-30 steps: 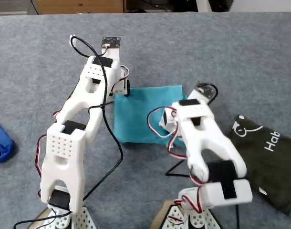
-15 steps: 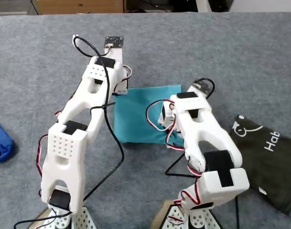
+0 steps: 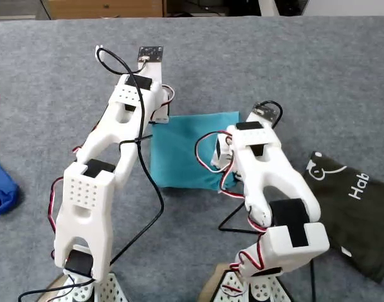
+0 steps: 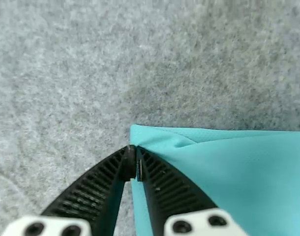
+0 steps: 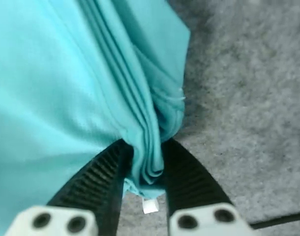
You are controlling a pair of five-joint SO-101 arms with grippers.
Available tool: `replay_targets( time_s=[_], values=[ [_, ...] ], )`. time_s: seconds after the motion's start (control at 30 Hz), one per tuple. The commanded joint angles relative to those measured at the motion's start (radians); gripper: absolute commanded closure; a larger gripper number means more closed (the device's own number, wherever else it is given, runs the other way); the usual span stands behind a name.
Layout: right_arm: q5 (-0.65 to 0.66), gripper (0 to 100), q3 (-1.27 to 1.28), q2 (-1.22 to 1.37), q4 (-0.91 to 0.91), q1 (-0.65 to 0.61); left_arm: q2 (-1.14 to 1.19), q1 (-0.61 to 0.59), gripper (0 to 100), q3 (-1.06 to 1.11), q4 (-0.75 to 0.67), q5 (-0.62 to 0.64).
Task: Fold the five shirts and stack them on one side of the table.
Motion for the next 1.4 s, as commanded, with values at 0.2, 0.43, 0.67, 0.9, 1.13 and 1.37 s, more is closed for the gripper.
replay_targets(
  time_s=[0.2, 0.43, 0.67, 0.9, 1.13, 1.37],
  values=[
    [0.011, 99.5, -0.033, 0.068, -0.011, -0.002, -0.021, 0.006, 98, -0.046, -0.008, -0.005],
    [0.011, 99.5, -0.031, -0.071, -0.009, 0.042, -0.015, 0.002, 98, -0.21, 0.146, -0.005],
    [0.011, 99.5, -0.027, -0.308, -0.008, 0.061, -0.015, 0.009, 98, -0.371, 0.272, -0.005],
    [0.018, 99.5, 0.012, -0.493, -0.002, 0.062, -0.015, 0.071, 98, -0.47, 0.358, 0.003],
    [0.075, 99.5, 0.145, -0.611, -0.021, 0.091, -0.012, 0.129, 98, -0.54, 0.362, 0.097],
    [0.103, 99.5, 0.263, -0.613, -0.149, 0.148, -0.012, 0.06, 89, -0.431, 0.368, 0.1]
  ],
)
